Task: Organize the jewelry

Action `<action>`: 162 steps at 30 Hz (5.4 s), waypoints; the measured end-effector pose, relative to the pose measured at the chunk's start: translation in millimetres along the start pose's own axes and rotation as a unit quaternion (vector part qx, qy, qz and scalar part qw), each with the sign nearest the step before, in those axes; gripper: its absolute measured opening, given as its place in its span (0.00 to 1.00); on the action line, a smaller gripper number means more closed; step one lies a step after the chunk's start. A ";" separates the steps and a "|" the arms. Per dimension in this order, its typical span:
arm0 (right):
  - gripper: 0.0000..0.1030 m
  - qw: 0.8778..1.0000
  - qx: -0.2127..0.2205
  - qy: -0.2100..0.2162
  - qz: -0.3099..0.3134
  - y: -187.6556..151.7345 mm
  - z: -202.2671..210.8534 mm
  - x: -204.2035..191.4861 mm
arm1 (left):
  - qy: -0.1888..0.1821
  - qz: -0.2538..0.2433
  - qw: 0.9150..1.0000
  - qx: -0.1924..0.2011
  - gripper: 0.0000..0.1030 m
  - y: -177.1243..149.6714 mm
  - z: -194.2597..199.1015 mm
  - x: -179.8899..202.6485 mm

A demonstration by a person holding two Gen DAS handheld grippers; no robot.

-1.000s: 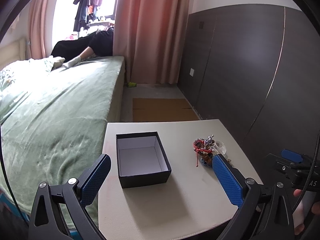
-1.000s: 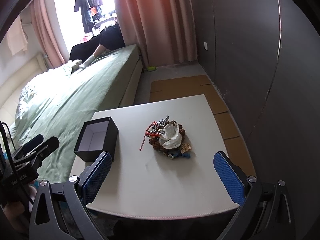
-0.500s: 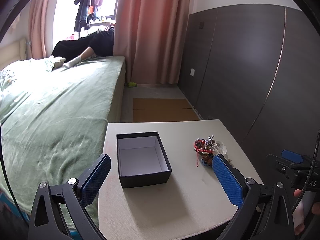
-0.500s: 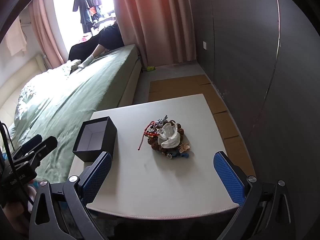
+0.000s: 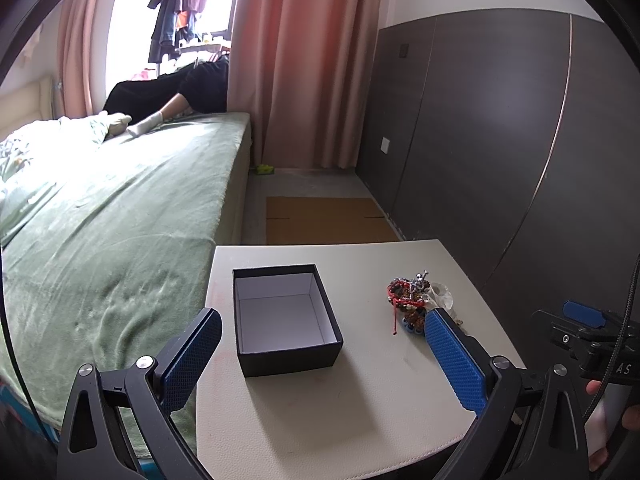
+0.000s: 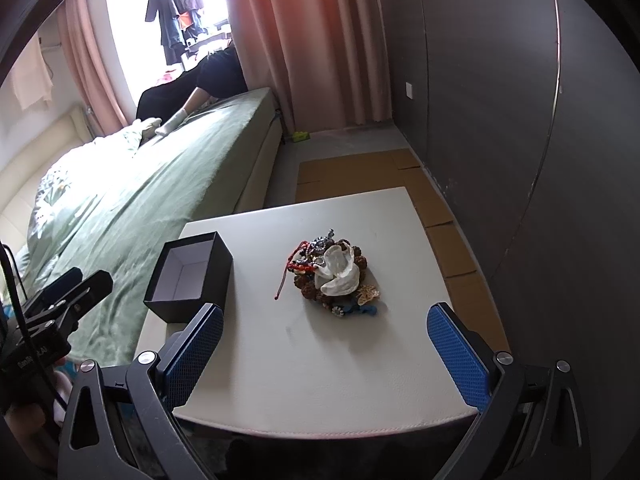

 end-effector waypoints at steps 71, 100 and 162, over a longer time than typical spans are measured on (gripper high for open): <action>0.77 0.931 -0.099 0.088 -0.341 7.7 -130.1 127.7 | -0.037 -0.050 0.969 -0.241 0.17 7.8 -250.2 131.1; 0.18 0.944 -0.169 0.099 -0.266 -10.1 -187.6 67.4 | -0.129 0.126 0.980 -0.082 0.08 71.0 -101.9 41.5; 0.03 0.962 -0.037 0.190 -0.195 41.6 -101.0 20.8 | -0.061 0.105 0.988 0.095 0.08 169.3 36.9 -17.1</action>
Point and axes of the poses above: each gripper's, at about its wrist camera, not at the fingertips, and z roughly against the way its jaws point, x to its right, y to its top, the point moved 4 cm from there along -z, roughly the way its jaws point, and after that the axes turned 2 degrees about z, right-handed, at the moved point
